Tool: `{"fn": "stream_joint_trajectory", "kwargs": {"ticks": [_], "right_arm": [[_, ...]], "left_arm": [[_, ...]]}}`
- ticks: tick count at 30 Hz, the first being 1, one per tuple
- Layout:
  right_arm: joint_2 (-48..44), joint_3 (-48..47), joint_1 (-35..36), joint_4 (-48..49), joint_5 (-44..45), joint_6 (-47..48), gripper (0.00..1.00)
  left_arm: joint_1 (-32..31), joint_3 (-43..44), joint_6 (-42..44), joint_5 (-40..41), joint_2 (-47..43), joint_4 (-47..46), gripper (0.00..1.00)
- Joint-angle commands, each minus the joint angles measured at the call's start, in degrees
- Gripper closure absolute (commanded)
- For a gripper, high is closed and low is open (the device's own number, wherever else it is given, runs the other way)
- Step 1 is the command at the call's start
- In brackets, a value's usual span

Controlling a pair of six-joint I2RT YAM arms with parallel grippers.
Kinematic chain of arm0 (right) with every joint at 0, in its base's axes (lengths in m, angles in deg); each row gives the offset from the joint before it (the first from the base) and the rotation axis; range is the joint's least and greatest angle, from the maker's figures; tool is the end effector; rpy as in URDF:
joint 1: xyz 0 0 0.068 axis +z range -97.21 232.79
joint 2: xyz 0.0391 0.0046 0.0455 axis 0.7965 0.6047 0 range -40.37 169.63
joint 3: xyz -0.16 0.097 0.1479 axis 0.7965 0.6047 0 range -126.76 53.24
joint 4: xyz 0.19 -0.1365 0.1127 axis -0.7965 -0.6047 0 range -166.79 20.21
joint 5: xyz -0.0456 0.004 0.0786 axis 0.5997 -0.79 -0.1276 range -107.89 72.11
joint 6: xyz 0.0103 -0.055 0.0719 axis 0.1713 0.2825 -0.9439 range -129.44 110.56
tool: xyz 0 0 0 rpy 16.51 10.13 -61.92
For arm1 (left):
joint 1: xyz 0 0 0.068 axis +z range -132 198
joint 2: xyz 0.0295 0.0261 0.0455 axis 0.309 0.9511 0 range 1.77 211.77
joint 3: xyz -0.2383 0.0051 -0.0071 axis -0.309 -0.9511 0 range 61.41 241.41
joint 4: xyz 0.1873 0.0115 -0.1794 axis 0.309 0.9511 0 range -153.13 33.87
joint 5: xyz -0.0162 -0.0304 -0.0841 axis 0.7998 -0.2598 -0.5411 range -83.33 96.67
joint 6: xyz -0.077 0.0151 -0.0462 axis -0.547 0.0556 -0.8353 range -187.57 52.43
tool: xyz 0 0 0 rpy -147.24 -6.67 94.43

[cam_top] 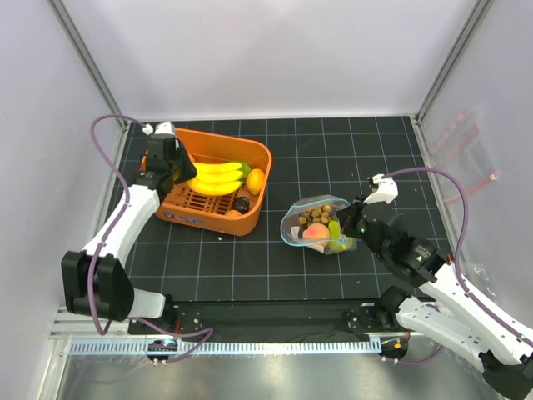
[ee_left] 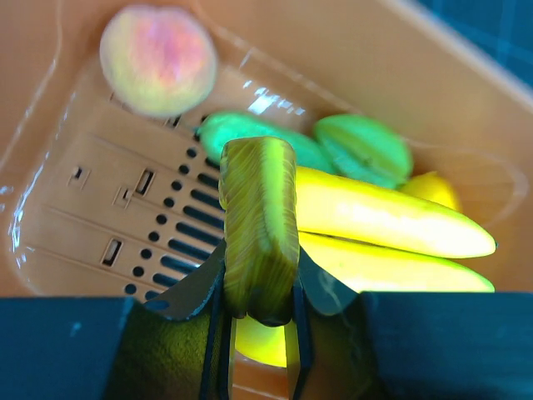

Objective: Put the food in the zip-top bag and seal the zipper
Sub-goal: Pick up the fake fruit from the bin, then place the fake fruit in the zipper food storage bag.

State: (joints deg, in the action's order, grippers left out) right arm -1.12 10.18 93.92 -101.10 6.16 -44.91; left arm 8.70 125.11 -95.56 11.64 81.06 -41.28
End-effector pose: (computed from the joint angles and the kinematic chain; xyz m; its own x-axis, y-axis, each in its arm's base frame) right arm 0.1827 0.1154 0.2655 -0.4737 0.2898 -0.8316 -0.0655 0.9301 0.3614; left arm 0.3475 -0.0496 0.2359 -0.5733 -0.3799 -0.7260 -0.1992 0.9241 -0.3262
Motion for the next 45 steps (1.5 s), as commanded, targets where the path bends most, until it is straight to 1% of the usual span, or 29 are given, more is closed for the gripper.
{"fn": "stream_joint_trajectory", "kwargs": {"ticks": [1, 8, 9, 12, 19, 26, 27, 30, 35, 37, 38, 39, 41, 45], "right_arm": [[-0.84, -0.26, -0.17, 2.22, 1.08, 0.31, 0.99], [-1.1, -0.26, -0.17, 2.22, 1.52, 0.39, 0.99], [-0.93, -0.26, -0.17, 2.22, 1.52, 0.39, 0.99], [-0.84, -0.26, -0.17, 2.22, 1.7, 0.57, 0.99], [-0.57, -0.26, -0.08, 2.39, 2.05, 0.57, 0.99], [1.36, -0.87, -0.08, 2.22, 0.74, 0.83, 0.99], [1.97, -1.05, -0.17, 2.22, -0.14, 0.83, 0.99], [3.38, -1.84, -0.17, 2.22, -1.9, 1.1, 0.99], [7.33, -4.12, -0.17, 2.13, -7.7, 1.71, 0.99], [7.95, -4.92, -0.17, 1.78, -9.37, 1.54, 0.99], [8.21, -5.53, -0.08, 1.78, -11.12, 1.36, 0.99], [8.39, -5.88, -0.17, 1.43, -11.74, 1.19, 0.99], [8.39, -7.02, -0.17, 0.99, -12.97, 1.01, 0.99], [8.92, -9.4, -0.17, -0.76, -15.08, 0.48, 0.99]], "left_arm": [[-0.02, 0.11, 0.74, -3.56, -4.48, -4.53, 1.0], [-0.72, 0.11, 0.57, -4.8, -7.13, -4.71, 1.0], [-1.15, 0.02, 0.48, -6.36, -7.48, -4.71, 1.0], [-1.86, -0.24, 0.48, -6.99, -8.35, -5.58, 1.0], [-5.46, -2.26, 0.57, -11.12, -13.62, -10.32, 1.0], [-12.75, -4.98, 5.04, -13.14, -20.39, -15.95, 1.0], [-14.24, -5.34, 6.18, -13.67, -20.83, -16.65, 1.0], [-16.01, -6.75, 6.98, -14.46, -22.33, -19.55, 1.0], [-20.75, -8.85, 10.05, -15.43, -23.12, -25.88, 1.0], [-22.59, -9.91, 11.81, -14.82, -23.56, -29.99, 1.0], [-24.95, -10.87, 13.47, -13.51, -23.74, -31.15, 1.0], [-26.02, -11.14, 14.7, -13.15, -23.83, -33.25, 1.0], [-29.61, -11.58, 18.12, -11.14, -23.74, -34.58, 1.0], [-34.1, -10.71, 23.41, -8.23, -22.42, -36.78, 1.0]]}}
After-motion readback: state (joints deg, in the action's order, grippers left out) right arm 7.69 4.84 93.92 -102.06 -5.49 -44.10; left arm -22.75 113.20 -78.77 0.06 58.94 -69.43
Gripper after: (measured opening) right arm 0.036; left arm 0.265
